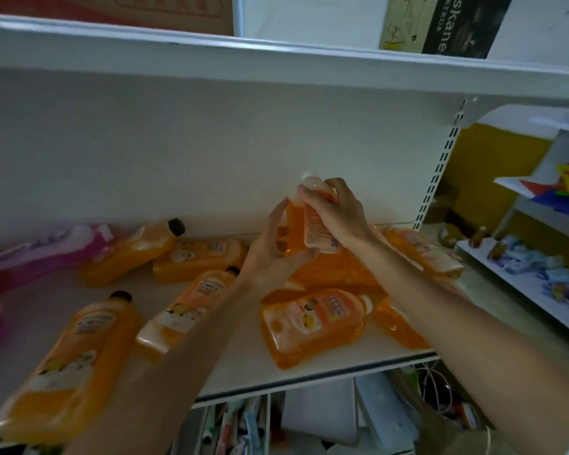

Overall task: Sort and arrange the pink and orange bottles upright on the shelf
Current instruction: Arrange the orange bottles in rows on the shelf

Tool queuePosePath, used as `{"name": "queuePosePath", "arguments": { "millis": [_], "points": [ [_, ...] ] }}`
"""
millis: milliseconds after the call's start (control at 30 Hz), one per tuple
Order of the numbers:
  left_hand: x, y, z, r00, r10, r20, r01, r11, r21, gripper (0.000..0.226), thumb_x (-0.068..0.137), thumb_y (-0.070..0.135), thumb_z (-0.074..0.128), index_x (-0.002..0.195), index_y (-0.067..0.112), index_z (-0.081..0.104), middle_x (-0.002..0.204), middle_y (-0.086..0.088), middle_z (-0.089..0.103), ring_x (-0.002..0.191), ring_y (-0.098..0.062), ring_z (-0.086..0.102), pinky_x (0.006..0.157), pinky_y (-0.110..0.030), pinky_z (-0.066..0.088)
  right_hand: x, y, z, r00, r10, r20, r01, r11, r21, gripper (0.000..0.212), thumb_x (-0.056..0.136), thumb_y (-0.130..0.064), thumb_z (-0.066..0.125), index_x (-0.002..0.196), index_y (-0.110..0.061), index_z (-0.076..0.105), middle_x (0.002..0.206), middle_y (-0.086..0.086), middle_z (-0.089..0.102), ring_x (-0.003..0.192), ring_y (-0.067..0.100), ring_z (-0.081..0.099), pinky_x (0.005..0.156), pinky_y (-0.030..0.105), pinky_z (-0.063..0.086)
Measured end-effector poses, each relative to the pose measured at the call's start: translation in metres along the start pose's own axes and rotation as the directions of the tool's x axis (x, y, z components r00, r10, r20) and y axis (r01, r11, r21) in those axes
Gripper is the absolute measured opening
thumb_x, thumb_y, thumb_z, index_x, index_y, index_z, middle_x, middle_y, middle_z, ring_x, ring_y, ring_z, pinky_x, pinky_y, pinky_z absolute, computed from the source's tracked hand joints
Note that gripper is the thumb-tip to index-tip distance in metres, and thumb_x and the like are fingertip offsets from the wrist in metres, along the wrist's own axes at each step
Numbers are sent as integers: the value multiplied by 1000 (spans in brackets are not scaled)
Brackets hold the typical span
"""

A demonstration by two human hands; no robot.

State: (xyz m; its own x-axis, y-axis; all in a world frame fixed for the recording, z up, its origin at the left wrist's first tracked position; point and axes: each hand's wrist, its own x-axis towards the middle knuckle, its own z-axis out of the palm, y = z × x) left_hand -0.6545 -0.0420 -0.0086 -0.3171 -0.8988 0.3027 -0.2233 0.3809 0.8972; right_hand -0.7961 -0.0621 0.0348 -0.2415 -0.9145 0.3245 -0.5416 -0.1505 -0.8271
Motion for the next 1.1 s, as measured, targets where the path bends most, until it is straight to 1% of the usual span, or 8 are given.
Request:
{"name": "queuePosePath", "arguments": {
  "millis": [200, 300, 400, 467, 700, 800, 900, 1100],
  "points": [
    [-36, -20, -37, 994, -11, -110, 5, 999, -52, 50, 90, 47, 37, 138, 47, 23, 128, 18, 48, 118, -11, 50, 95, -35, 45, -8, -13, 44, 982, -128, 141, 133, 991, -22, 51, 83, -53, 60, 117, -18, 44, 85, -18, 48, 72, -6, 48, 56, 10, 36],
    [-54, -33, -64, 990, -132, -55, 140, 971, 193, 42, 100, 33, 28, 141, 39, 24, 131, 10, 50, 121, -16, 47, 102, -38, 39, -14, -15, 70, 966, -188, 177, 195, 981, -21, 57, 82, -53, 62, 121, -14, 43, 90, -14, 50, 77, 2, 55, 60, 10, 41],
    [-64, -39, -81, 972, -204, 114, 73, 727, 683, 46, 95, 35, 40, 140, 31, 29, 141, 2, 43, 129, -18, 39, 108, -40, 31, -22, -16, 91, 957, -195, 217, 207, 978, -36, 61, 80, -55, 63, 122, -15, 44, 99, -6, 54, 84, 10, 59, 67, 20, 49],
    [-68, -41, -89, 970, -200, 139, 10, 603, 797, 58, 89, 35, 51, 140, 30, 26, 144, 4, 38, 132, -18, 33, 108, -39, 27, -26, -16, 101, 958, -181, 221, 198, 979, -58, 60, 80, -57, 62, 121, -17, 45, 100, -4, 56, 83, 10, 60, 66, 21, 50],
    [-82, -64, -142, 985, -122, 124, -44, 517, 855, 62, 81, 34, 58, 137, 34, 33, 144, 9, 38, 133, -14, 32, 105, -37, 32, -44, -24, 135, 980, -114, 161, 123, 991, -45, 65, 75, -63, 63, 116, -16, 45, 99, -2, 57, 78, 7, 60, 59, 20, 50],
    [-89, -65, -165, 983, -8, 181, -154, 486, 860, 57, 74, 39, 61, 129, 30, 49, 134, 6, 52, 126, -19, 45, 103, -34, 34, -57, -23, 153, 987, -66, 147, 76, 995, -59, 67, 68, -72, 59, 109, -23, 41, 99, 0, 56, 82, 12, 61, 65, 30, 56],
    [-89, -62, -171, 978, 53, 200, -202, 454, 868, 52, 69, 45, 54, 117, 27, 60, 122, 4, 62, 118, -21, 54, 102, -36, 36, -70, -24, 163, 997, -65, 45, 70, 991, -114, 57, 76, -63, 63, 105, -18, 43, 96, -3, 54, 81, 8, 56, 64, 23, 51],
    [-93, -57, -146, 962, -154, 225, -136, 441, 887, 73, 87, 36, 58, 145, 19, 18, 153, -1, 19, 143, -20, 9, 115, -40, 2, -80, -36, 154, 996, -75, -42, 55, 929, -367, 53, 78, -62, 59, 97, -14, 47, 94, -1, 55, 85, 15, 55, 68, 31, 48]
  ]
}}
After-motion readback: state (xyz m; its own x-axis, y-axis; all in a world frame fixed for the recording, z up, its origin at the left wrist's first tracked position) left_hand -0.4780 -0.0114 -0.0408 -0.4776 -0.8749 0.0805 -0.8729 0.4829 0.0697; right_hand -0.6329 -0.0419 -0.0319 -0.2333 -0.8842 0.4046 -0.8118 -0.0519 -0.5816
